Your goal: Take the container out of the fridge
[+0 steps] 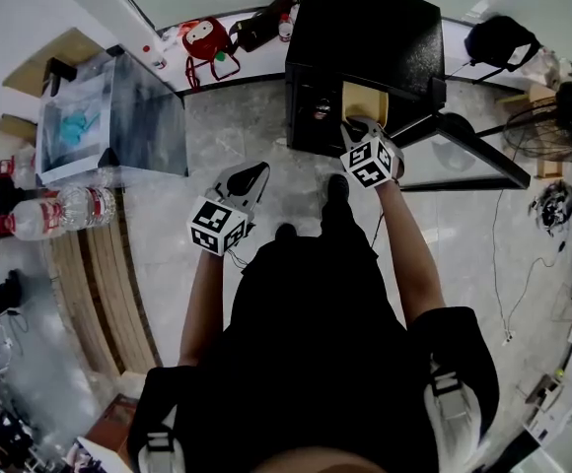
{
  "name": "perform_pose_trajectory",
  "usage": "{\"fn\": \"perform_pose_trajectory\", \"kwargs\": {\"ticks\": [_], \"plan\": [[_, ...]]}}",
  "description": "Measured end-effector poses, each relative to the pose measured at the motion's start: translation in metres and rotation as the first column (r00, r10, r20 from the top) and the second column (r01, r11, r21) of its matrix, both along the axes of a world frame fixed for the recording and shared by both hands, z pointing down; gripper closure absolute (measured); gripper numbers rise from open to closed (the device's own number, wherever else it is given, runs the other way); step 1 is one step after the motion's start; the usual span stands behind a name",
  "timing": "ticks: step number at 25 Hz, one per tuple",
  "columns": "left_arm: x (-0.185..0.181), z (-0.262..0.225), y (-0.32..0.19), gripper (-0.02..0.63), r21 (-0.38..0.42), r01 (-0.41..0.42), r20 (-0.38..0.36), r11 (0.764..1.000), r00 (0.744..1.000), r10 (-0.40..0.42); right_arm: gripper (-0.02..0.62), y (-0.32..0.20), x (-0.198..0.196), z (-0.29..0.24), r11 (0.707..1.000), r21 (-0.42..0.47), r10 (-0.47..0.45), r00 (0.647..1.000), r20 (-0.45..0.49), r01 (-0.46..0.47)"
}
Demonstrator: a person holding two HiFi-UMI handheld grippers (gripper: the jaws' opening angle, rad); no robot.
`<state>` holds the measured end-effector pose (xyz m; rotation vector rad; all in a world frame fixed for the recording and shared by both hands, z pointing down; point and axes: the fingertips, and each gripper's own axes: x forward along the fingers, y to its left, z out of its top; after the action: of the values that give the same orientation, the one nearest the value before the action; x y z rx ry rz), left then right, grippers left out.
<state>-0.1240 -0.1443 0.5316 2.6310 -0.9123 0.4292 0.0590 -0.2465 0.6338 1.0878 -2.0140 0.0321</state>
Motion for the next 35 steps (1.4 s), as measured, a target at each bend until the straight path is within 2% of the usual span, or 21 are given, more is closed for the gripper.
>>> {"fn": "perform_pose_trajectory", "kwargs": {"ticks": [9,22,35], "plan": [[-0.026,-0.001,0.024,0.591,0.008,-0.011,0.003,1.0,1.0,0.011,0.56,0.029,-0.022,0.002,1.0,0.003,0.023,1.0,0.01,-0.023],[-0.045,0.009,0.06,0.591,-0.012,-0.028,0.008,1.0,1.0,0.028,0.56,0.074,-0.043,0.018,0.999,-0.027,0.018,1.0,0.006,-0.018],[-0.049,0.012,0.071,0.591,-0.013,-0.038,0.009,0.999,0.999,0.038,0.558,0.096,-0.054,0.022,0.999,-0.037,-0.013,1.0,0.0,0.013]]}}
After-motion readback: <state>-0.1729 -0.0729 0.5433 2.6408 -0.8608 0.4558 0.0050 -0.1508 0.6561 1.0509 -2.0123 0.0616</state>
